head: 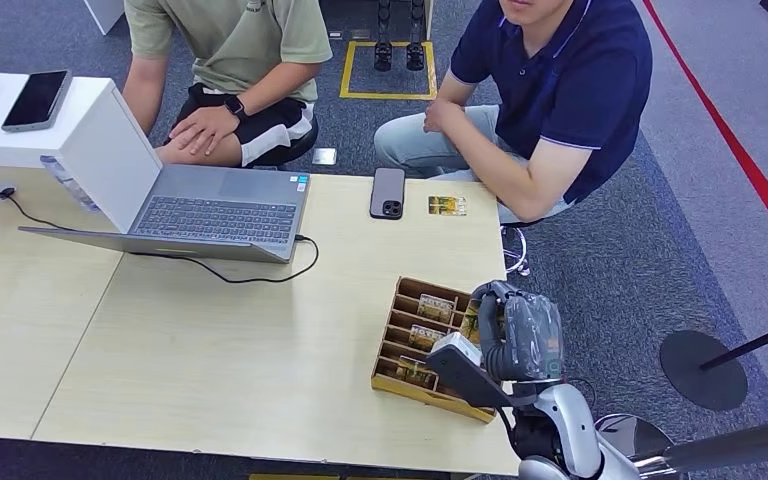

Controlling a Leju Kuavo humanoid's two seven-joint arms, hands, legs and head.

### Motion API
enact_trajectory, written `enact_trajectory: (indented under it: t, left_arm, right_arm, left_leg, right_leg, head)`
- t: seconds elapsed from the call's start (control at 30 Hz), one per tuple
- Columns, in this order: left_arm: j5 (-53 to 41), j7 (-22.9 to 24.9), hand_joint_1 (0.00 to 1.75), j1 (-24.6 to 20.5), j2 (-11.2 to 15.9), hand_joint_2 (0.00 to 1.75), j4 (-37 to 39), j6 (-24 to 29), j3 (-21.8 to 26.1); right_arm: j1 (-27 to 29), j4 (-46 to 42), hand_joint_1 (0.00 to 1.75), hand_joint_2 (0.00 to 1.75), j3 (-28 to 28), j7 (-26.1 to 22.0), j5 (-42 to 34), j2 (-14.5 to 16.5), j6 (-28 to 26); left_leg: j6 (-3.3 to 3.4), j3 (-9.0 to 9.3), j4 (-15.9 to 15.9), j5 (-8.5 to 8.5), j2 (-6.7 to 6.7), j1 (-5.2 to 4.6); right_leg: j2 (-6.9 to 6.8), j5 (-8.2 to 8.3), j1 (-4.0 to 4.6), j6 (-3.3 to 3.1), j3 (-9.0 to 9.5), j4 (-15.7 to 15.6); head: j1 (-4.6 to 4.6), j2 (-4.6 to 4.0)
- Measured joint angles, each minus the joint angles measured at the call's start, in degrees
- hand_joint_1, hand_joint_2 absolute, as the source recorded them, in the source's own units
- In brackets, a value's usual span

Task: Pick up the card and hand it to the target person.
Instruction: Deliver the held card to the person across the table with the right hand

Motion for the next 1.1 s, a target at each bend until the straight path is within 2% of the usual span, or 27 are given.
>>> enact_trajectory:
  t: [0.13, 0.33, 0.5, 0.77, 0.97, 1.1]
  left_arm:
    - [-1.32, -0.01, 0.00, -0.04, -0.12, 1.75, 0.00, -0.97, -0.04]
    - [-2.40, -0.10, 0.00, -0.03, -0.29, 1.75, 0.00, -1.96, -0.18]
    - [-3.12, 0.10, 0.00, -0.01, -0.43, 1.75, 0.00, -2.44, -0.58]
    - [-4.19, 0.32, 0.00, -0.03, -0.63, 1.75, 0.00, -3.30, -1.75]
    - [-4.66, 0.14, 0.00, -0.03, -0.68, 1.75, 0.00, -3.49, -2.08]
    - [-4.74, 0.16, 0.00, -0.03, -0.69, 1.75, 0.00, -3.49, -2.50]
  right_arm:
    - [-1.86, 1.39, 1.75, 1.75, -2.31, -5.42, 2.39, 3.18, -2.61]
    - [-5.17, 6.53, 1.75, 1.75, -7.60, -13.68, 4.11, 8.94, -2.80]
    - [-6.90, 11.20, 1.75, 1.75, -14.43, -19.03, 11.48, 13.53, -2.82]
    - [-8.35, 14.70, 1.75, 1.75, -22.43, -21.29, 21.88, 17.96, -2.83]
    - [-9.20, 16.17, 1.75, 1.75, -25.39, -21.53, 24.65, 19.51, -2.84]
    - [-9.26, 16.75, 0.00, 1.75, -26.43, -21.35, 25.15, 20.09, -2.84]
  left_leg:
    - [0.00, 0.02, 0.00, 0.00, 0.00, 0.00]
    - [-0.01, 0.00, 0.00, 0.02, -0.01, 0.00]
    - [0.00, -0.01, 0.00, 0.02, -0.01, 0.00]
    - [0.00, 0.00, 0.00, 0.02, -0.01, 0.00]
    - [-0.01, 0.00, 0.00, 0.02, -0.01, 0.00]
    - [-0.01, 0.00, 0.00, 0.02, -0.01, 0.00]
  right_leg:
    - [0.02, 0.00, 0.00, 0.00, 0.00, 0.01]
    - [0.00, 0.00, 0.00, 0.00, 0.01, 0.01]
    - [-0.01, 0.00, 0.00, 0.00, 0.00, 0.01]
    - [0.00, 0.00, 0.00, 0.00, 0.00, 0.01]
    - [-0.01, 0.00, 0.00, 0.00, 0.00, 0.01]
    - [0.00, 0.00, 0.00, 0.00, 0.00, 0.01]
  head:
    - [0.00, 0.00]
    - [-0.01, 0.00]
    - [-0.01, 0.00]
    - [0.00, 0.00]
    - [-0.01, 0.00]
    - [-0.01, 0.00]
